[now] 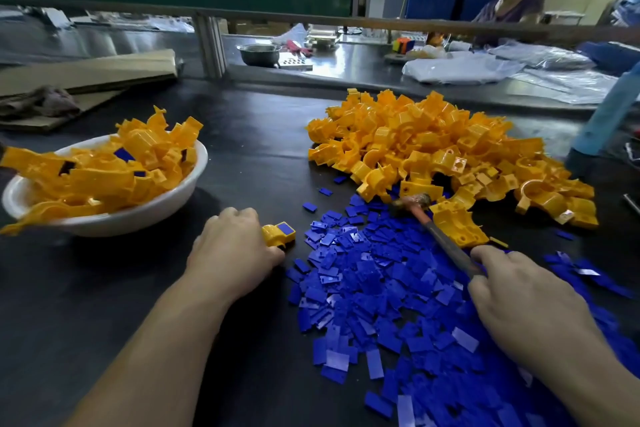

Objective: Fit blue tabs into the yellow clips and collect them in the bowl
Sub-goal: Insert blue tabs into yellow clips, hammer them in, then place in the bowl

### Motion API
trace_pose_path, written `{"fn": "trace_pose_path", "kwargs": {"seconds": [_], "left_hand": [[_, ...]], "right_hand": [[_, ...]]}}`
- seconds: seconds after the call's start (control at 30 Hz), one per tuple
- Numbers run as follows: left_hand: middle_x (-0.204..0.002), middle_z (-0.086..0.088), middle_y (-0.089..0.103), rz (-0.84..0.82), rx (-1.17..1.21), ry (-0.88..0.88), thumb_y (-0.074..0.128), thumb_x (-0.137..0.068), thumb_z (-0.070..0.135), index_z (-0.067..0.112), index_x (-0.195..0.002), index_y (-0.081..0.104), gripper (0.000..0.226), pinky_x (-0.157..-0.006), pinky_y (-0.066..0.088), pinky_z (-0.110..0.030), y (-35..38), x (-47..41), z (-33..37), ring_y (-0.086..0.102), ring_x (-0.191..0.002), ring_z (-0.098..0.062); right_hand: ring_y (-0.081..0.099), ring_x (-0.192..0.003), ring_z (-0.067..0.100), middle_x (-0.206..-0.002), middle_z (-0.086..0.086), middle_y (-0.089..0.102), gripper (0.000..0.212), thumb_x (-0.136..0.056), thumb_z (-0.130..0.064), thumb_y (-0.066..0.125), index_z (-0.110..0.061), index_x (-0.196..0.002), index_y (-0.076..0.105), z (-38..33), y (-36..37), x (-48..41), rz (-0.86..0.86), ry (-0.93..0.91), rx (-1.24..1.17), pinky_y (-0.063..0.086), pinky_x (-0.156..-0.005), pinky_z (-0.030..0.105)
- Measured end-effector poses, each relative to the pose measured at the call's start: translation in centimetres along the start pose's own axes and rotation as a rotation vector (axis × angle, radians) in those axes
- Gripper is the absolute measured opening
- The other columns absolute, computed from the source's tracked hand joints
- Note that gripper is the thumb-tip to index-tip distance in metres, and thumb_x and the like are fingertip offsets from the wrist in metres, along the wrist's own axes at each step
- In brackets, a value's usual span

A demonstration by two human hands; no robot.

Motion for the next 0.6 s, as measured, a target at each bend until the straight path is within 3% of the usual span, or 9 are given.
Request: {"fn": "trace_pose_path", "kwargs": {"seconds": [0.1,0.23,0.33,0.37,0.43,0.5,0.6], "left_hand": [[-0.116,-0.004,0.058,0.015,-0.057,0.063,0.064,-0.084,0.05,0.024,-0.121,0.059,0.045,-0.085,0.049,-0.035,0.2,0.3,0.5,0.054,-0.107,-0.024],[-0.112,-0.002,0.06,0.036,-0.089,0.103,0.059,-0.087,0.048,0.026,-0.119,0.061,0.038,-0.077,0.045,-0.033,0.1,0.3,0.7,0.056,-0.104,-0.023],[-0.11,-0.001,0.06,0.059,-0.078,0.13,0.059,-0.087,0.046,0.027,-0.118,0.063,0.036,-0.075,0.043,-0.031,0.2,0.3,1.1,0.057,-0.103,-0.023],[-0.11,-0.001,0.059,0.064,-0.069,0.136,0.06,-0.087,0.046,0.027,-0.118,0.063,0.037,-0.074,0.043,-0.031,0.3,0.3,1.2,0.057,-0.103,-0.023],[-0.11,0.0,0.059,0.069,-0.05,0.14,0.06,-0.087,0.047,0.028,-0.119,0.062,0.037,-0.071,0.041,-0.03,0.3,0.2,1.2,0.056,-0.103,-0.021],[-0.111,0.0,0.059,0.076,-0.043,0.144,0.06,-0.087,0.047,0.028,-0.119,0.063,0.037,-0.071,0.04,-0.029,0.4,0.2,1.2,0.056,-0.102,-0.021],[-0.111,-0.001,0.06,0.085,-0.05,0.156,0.061,-0.086,0.046,0.026,-0.117,0.064,0.036,-0.074,0.043,-0.032,0.4,0.1,1.2,0.057,-0.103,-0.023]], "right_hand": [[0.049,-0.077,0.01,-0.095,-0.006,0.046,0.031,-0.096,-0.038,0.034,-0.033,-0.126,0.039,-0.2,0.1,0.1,-0.065,0.009,-0.106,0.04,-0.058,0.026],[0.05,-0.08,0.006,-0.094,-0.013,0.049,0.042,-0.089,-0.053,0.049,-0.036,-0.126,0.041,-0.5,-0.4,0.5,-0.149,-0.033,-0.162,0.037,-0.057,0.019],[0.057,-0.064,0.009,-0.079,-0.01,0.056,0.019,-0.092,-0.042,0.05,-0.044,-0.111,0.048,-1.6,-1.3,1.1,-0.207,-0.046,-0.366,0.042,-0.05,0.022],[0.058,-0.057,0.01,-0.072,-0.006,0.059,0.013,-0.093,-0.038,0.049,-0.046,-0.103,0.049,-2.1,-1.8,1.3,-0.186,-0.056,-0.445,0.046,-0.048,0.026],[0.058,-0.049,0.01,-0.063,-0.001,0.063,0.02,-0.093,-0.032,0.048,-0.052,-0.096,0.047,-3.1,-2.7,1.7,-0.127,-0.067,-0.648,0.049,-0.042,0.025],[0.059,-0.047,0.007,-0.067,-0.01,0.065,0.029,-0.093,-0.03,0.049,-0.056,-0.106,0.044,-4.1,-3.2,2.3,-0.088,-0.087,-0.802,0.043,-0.037,0.015],[0.06,-0.056,0.002,-0.079,-0.022,0.063,0.036,-0.091,-0.033,0.05,-0.064,-0.106,0.041,-5.9,-3.2,3.2,-0.065,-0.191,-0.79,0.045,-0.044,0.012]]}}
Point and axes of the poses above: each hand's wrist, its own x-axis away from the middle knuckle, its own y-axis out of the palm, z = x × y, the point moved 6 cm from there along -x, towards the middle knuckle
